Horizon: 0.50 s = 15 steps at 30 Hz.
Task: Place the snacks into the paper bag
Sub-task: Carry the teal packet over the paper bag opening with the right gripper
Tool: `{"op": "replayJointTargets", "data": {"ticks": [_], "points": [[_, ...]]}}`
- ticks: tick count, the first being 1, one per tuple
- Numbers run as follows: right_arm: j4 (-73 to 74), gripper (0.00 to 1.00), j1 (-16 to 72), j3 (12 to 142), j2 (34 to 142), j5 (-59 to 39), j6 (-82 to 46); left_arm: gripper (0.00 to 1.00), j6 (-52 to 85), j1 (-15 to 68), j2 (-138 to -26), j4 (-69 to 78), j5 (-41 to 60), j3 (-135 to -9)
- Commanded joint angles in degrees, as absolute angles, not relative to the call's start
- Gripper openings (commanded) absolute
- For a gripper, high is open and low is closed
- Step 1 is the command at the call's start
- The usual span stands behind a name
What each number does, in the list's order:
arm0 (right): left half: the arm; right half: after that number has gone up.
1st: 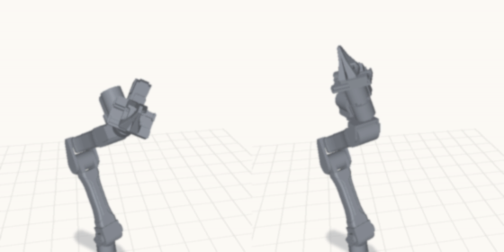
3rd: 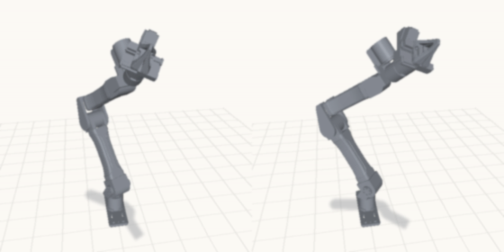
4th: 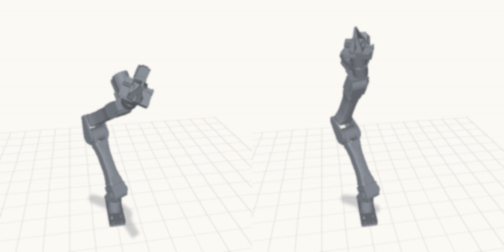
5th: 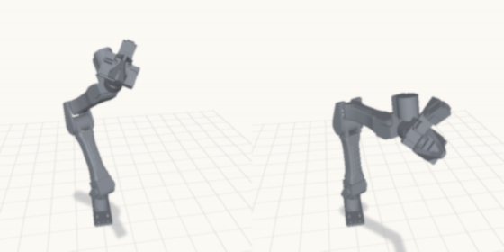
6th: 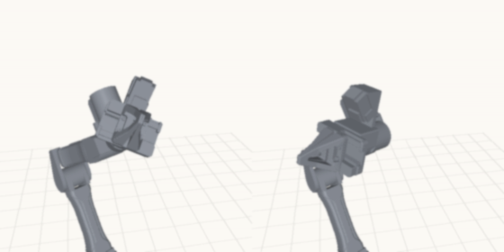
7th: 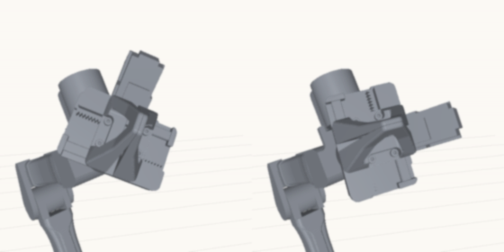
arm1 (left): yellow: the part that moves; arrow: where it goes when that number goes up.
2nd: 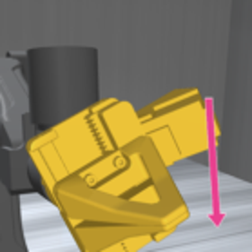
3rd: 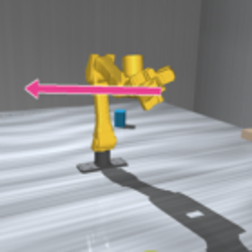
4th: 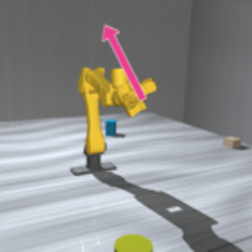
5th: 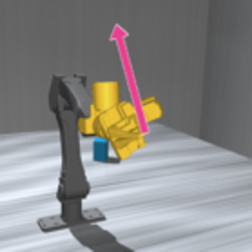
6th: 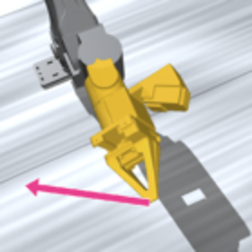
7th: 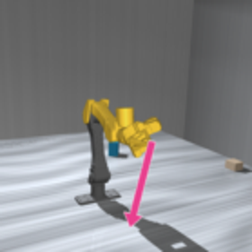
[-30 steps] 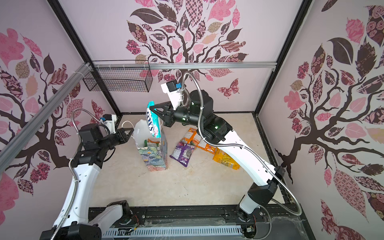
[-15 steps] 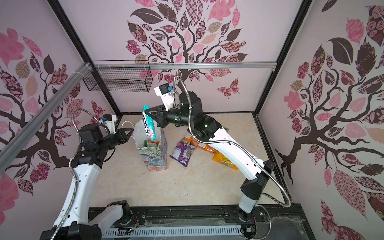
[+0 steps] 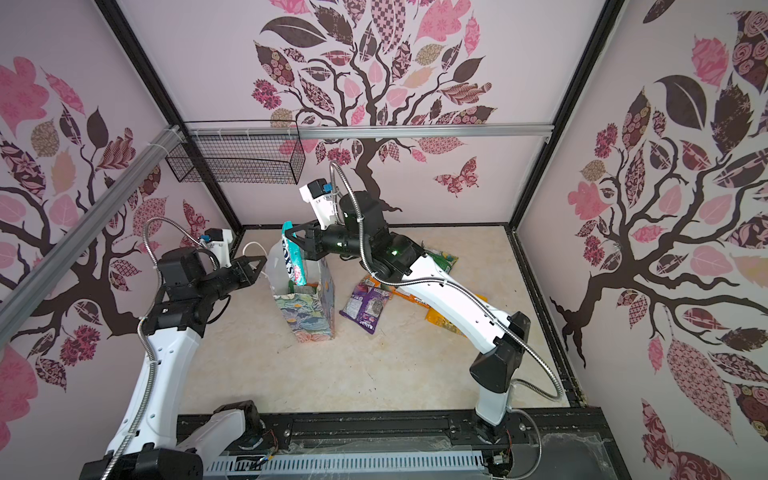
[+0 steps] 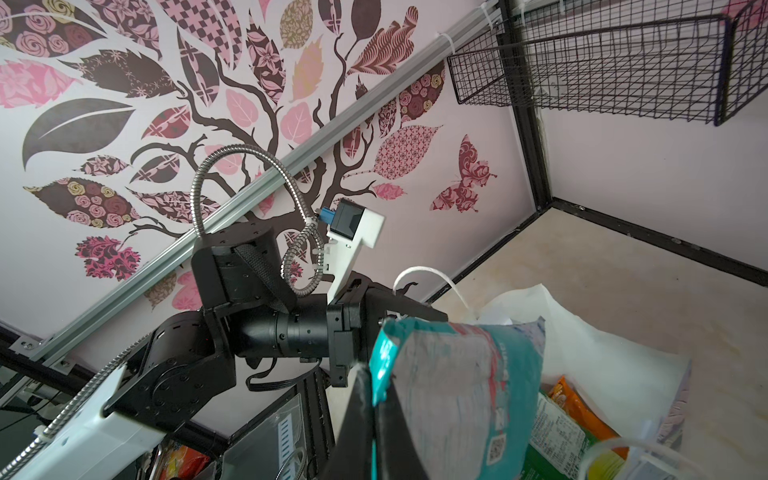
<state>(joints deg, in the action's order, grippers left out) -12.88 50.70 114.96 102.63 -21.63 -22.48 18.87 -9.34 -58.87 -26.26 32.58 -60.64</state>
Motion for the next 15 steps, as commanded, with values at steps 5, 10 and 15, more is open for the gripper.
{"op": "replayJointTargets", "data": {"ticks": [5,10,15], "points": [[-14.6,0.00,52.0,121.7,106.5,-18.1,-23.2,0.00,18.5,-9.1,-58.1,-25.6,32.0,-59.3],[-15.1,0.00,52.0,122.4,108.3,-17.5,-24.7,0.00,18.5,-9.1,-58.0,-25.6,31.6,-59.4],[-15.1,0.00,52.0,121.9,109.2,-17.4,-26.4,0.00,18.7,-9.1,-58.3,-25.6,31.7,-59.5]]}}
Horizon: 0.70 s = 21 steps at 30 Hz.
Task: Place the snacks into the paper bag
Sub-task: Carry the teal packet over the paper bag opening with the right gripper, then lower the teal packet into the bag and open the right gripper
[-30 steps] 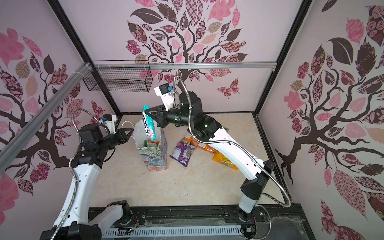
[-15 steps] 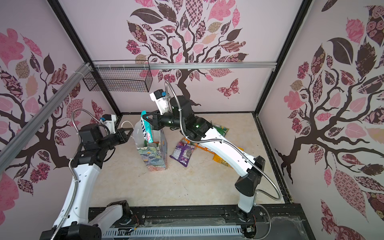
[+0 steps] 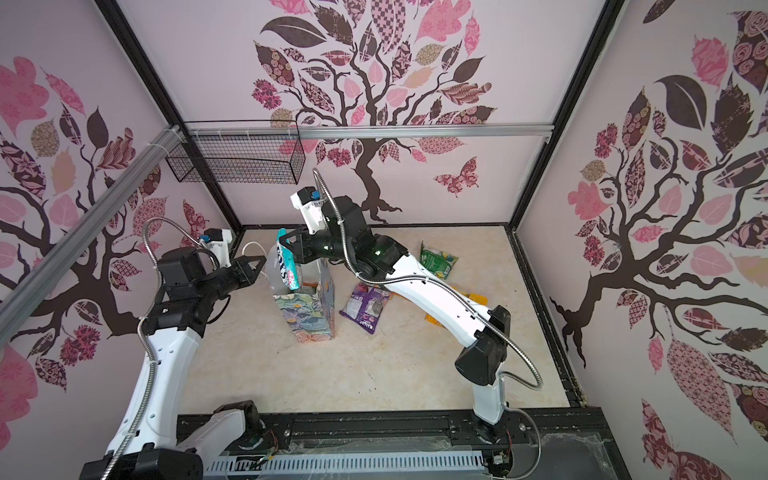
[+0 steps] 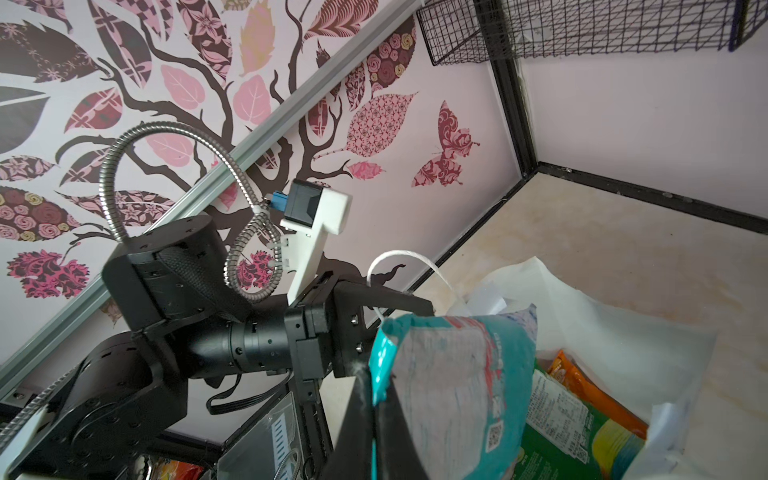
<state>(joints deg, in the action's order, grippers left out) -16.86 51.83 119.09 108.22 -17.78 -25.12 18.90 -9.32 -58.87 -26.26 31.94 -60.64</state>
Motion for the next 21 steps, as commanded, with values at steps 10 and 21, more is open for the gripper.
{"op": "replayJointTargets", "data": {"ticks": [10,21], "points": [[-16.7,0.00,52.0,121.8,111.7,-17.7,-28.6,0.00,18.2,-9.1,-57.7,-25.9,31.3,-59.5],[-19.1,0.00,52.0,121.6,112.7,-17.7,-30.2,0.00,18.2,-9.1,-57.7,-26.0,31.1,-59.7]]}}
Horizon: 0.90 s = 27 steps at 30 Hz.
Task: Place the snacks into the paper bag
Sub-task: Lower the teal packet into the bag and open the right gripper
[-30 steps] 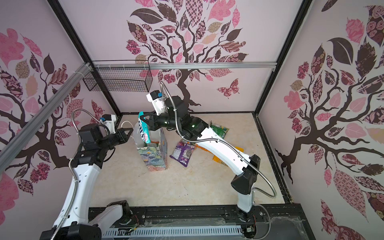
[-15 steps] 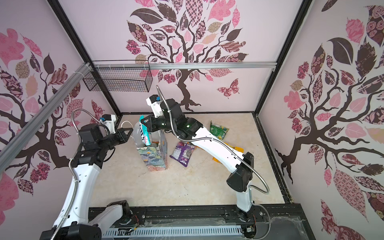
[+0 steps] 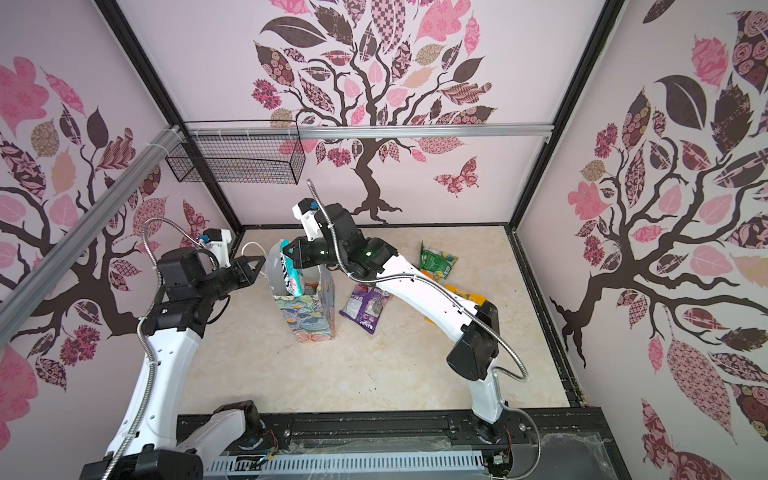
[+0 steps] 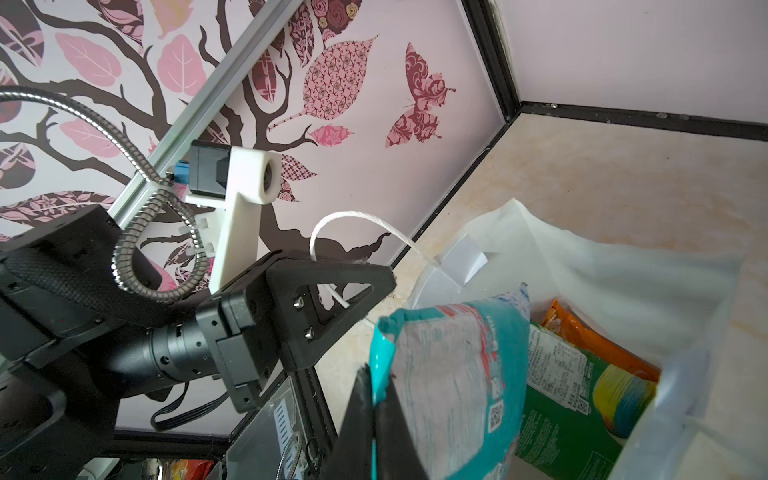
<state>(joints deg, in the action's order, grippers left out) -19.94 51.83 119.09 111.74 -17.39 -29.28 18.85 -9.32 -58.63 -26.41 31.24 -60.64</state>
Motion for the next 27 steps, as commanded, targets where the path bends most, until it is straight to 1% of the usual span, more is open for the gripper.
{"op": "replayJointTargets", "data": {"ticks": [1,11,13,16,18,19,24,27], "points": [[-19.1,0.00,52.0,121.3,112.7,-17.7,-30.4,0.00,18.2,-9.1,-57.5,-26.1,31.2,-59.7],[-19.2,0.00,52.0,119.9,112.6,-16.9,-30.6,0.00,18.3,-9.1,-57.2,-26.0,31.1,-59.6],[-19.3,0.02,52.0,119.8,112.6,-16.6,-30.5,0.00,18.3,-9.1,-57.2,-25.9,31.3,-59.6],[-19.6,0.09,51.9,119.2,112.4,-15.7,-29.8,0.00,18.4,-9.1,-57.1,-25.9,31.4,-59.6],[-19.6,0.16,51.9,118.5,112.0,-14.9,-29.4,0.00,18.4,-9.1,-57.2,-25.7,31.7,-59.6],[-19.6,0.22,52.0,118.3,111.8,-14.6,-29.3,0.00,18.5,-9.1,-57.2,-25.7,31.7,-59.5],[-19.9,0.26,52.0,120.0,112.0,-14.5,-28.9,0.00,18.4,-9.0,-57.2,-25.9,31.7,-59.7],[-20.8,0.27,52.0,121.8,112.2,-14.4,-28.2,0.00,18.3,-9.0,-57.0,-25.9,31.6,-59.6]]}}
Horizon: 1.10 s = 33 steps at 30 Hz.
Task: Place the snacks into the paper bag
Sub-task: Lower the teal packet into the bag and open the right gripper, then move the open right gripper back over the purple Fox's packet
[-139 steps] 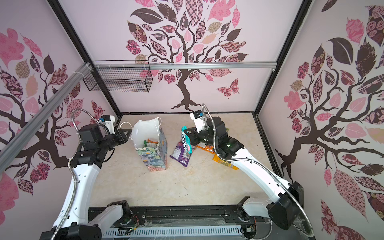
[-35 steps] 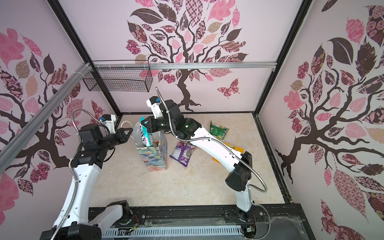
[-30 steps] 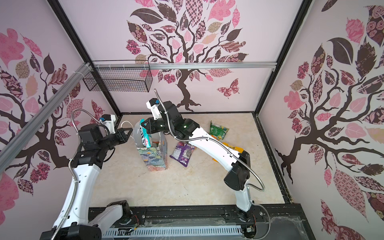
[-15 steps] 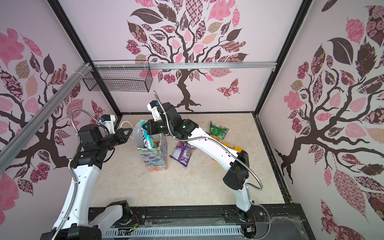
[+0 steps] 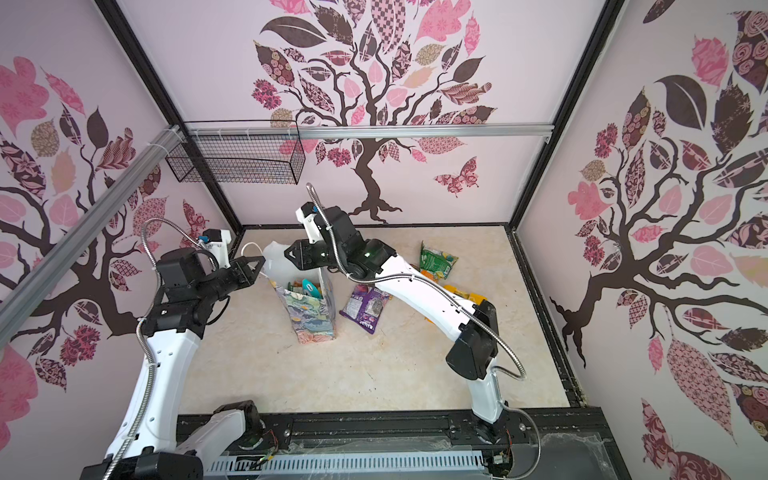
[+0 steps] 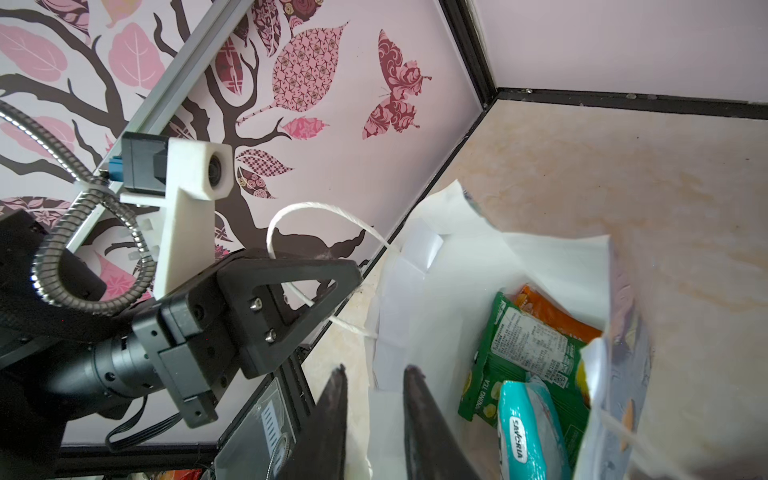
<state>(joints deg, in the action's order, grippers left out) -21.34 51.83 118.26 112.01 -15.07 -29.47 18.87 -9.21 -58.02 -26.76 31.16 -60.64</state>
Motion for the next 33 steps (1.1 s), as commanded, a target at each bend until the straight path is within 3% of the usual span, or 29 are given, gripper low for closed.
{"op": "replayJointTargets", "data": {"ticks": [1,13,22,33], "points": [[-21.1,0.27,52.0,122.2,112.2,-14.4,-28.0,0.00,18.3,-9.0,-57.1,-25.9,31.5,-59.6],[-21.6,0.30,52.0,120.9,107.6,-14.0,-24.2,0.00,17.8,-8.8,-57.2,-26.5,30.7,-59.8],[-18.9,0.40,52.0,100.6,89.5,-4.5,-12.3,0.00,16.2,-8.4,-57.1,-29.9,27.1,-61.2],[-14.5,0.48,51.2,68.1,73.7,7.1,-10.1,0.43,14.3,-8.2,-54.4,-32.0,23.6,-60.3]]}}
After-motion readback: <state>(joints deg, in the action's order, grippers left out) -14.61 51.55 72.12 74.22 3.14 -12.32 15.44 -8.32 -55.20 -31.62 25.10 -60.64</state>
